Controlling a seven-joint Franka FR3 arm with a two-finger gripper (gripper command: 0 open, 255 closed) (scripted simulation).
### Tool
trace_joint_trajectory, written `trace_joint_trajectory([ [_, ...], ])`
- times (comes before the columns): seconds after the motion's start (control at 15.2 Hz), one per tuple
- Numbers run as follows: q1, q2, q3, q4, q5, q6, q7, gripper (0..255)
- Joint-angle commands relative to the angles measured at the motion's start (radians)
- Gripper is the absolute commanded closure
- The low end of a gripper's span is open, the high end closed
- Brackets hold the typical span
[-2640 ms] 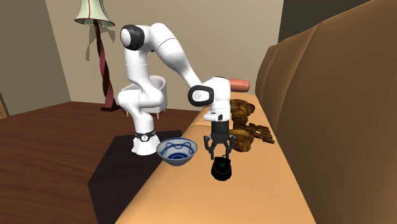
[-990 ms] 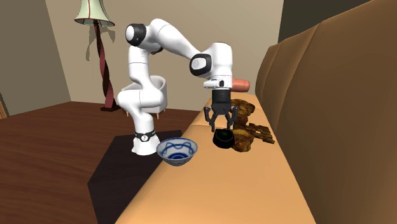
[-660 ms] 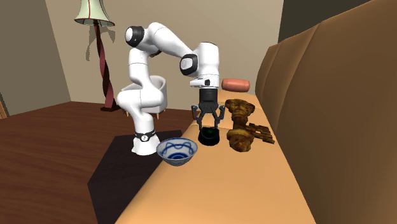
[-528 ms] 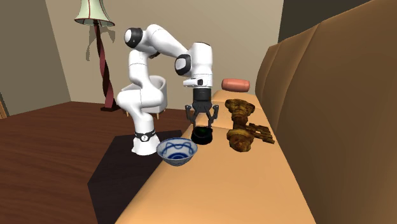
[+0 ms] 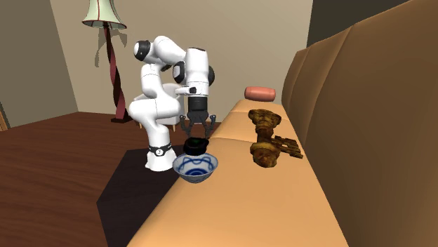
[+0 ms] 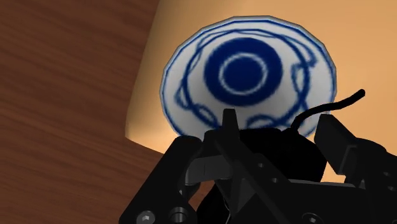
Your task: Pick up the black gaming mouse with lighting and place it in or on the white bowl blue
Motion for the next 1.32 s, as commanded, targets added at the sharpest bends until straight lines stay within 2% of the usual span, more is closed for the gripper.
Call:
trace_joint_trajectory([
  [0.0,0.007,-0.010,-0.002,-0.029,0.006,0.019,-0.005,255],
  [0.73,0.006,0.085,0.054,-0.126,0.031,0.208,0.019,255],
  [1.25,0.006,0.085,0.054,-0.126,0.031,0.208,0.019,255],
])
